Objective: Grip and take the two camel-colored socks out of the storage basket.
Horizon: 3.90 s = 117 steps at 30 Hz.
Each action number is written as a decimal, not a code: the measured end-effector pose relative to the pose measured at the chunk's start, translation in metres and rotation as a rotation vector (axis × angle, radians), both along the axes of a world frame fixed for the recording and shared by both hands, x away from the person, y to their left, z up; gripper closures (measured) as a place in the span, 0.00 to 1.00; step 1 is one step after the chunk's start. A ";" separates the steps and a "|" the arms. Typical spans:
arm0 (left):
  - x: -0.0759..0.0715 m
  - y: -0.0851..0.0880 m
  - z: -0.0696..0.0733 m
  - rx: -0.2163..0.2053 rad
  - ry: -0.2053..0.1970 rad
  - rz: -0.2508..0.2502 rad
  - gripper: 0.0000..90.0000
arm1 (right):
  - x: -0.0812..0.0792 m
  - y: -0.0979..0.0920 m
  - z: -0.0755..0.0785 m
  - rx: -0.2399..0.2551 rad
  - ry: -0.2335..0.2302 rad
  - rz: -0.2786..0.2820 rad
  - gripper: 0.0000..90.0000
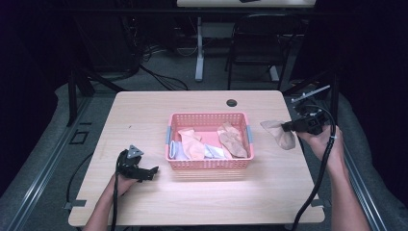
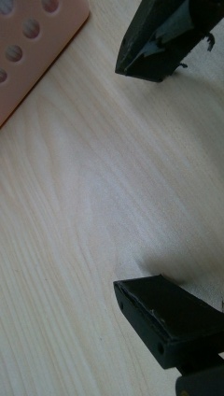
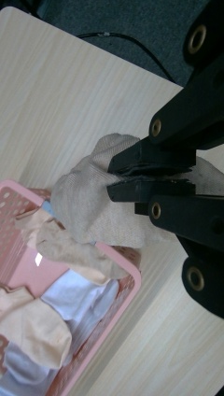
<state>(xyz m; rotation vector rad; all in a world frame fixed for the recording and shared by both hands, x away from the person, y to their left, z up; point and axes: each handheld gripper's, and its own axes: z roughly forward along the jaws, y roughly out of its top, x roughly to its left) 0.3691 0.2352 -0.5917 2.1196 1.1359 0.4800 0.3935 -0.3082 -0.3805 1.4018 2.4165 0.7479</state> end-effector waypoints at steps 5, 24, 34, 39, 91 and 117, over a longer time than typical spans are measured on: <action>0.000 0.000 0.000 -0.002 -0.001 0.001 0.00 | 0.007 -0.005 -0.014 -0.023 0.024 -0.036 0.96; 0.000 0.000 0.000 -0.003 0.001 0.002 0.00 | 0.035 -0.014 -0.093 -0.122 0.202 -0.074 0.96; 0.000 0.000 0.000 -0.002 0.001 0.002 0.00 | 0.043 -0.014 -0.122 -0.130 0.310 -0.077 0.92; 0.000 0.000 0.000 -0.002 0.002 0.003 0.00 | 0.042 -0.016 -0.117 -0.125 0.277 -0.100 0.55; 0.000 0.000 0.000 -0.001 0.000 0.002 0.00 | 0.073 0.180 -0.120 -0.267 0.276 0.228 0.47; 0.000 0.000 0.000 -0.001 -0.001 0.003 0.00 | 0.087 0.178 -0.152 -0.379 0.371 0.194 0.79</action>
